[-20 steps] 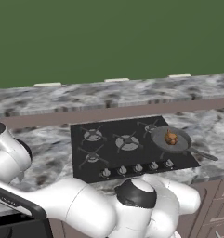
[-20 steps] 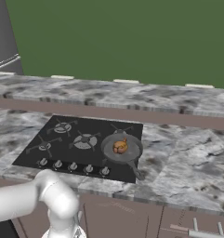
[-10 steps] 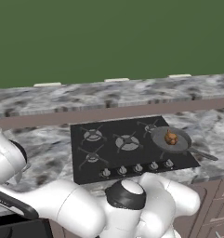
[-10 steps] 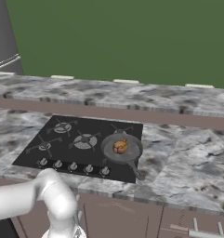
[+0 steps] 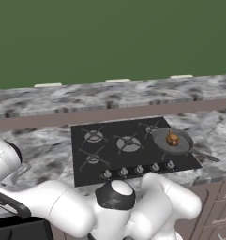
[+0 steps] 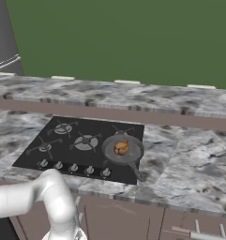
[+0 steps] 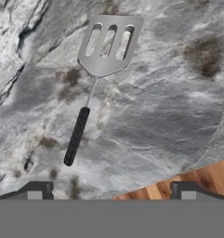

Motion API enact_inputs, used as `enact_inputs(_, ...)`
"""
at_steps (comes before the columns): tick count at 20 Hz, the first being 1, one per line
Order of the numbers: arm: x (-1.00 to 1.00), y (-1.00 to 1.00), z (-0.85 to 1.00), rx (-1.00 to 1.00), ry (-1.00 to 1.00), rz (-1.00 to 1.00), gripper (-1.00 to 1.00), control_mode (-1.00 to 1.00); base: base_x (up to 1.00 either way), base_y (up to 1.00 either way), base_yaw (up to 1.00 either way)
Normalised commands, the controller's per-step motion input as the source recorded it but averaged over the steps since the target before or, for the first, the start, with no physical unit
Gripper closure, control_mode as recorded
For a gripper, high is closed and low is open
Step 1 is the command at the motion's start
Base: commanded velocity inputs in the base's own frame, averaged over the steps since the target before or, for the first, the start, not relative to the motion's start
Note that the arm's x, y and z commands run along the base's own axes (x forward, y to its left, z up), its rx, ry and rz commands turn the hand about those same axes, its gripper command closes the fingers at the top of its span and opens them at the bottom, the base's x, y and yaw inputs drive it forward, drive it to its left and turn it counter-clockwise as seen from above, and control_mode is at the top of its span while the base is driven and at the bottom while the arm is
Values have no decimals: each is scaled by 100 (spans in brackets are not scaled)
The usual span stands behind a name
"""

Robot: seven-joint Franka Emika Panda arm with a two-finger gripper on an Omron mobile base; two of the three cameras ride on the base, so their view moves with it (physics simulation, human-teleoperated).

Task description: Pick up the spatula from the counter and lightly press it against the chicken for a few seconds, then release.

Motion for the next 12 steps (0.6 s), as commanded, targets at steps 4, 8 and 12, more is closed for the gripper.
enact_inputs(4, 18, 21, -13, -4, 3, -2, -100, -100, 0, 0, 0)
enact_inputs(8, 20, 14, -22, -5, 8, -2, -100, -100, 0, 0, 0)
enact_inputs(12, 16, 10, -22, -4, 7, -1, -100, -100, 0, 0, 0)
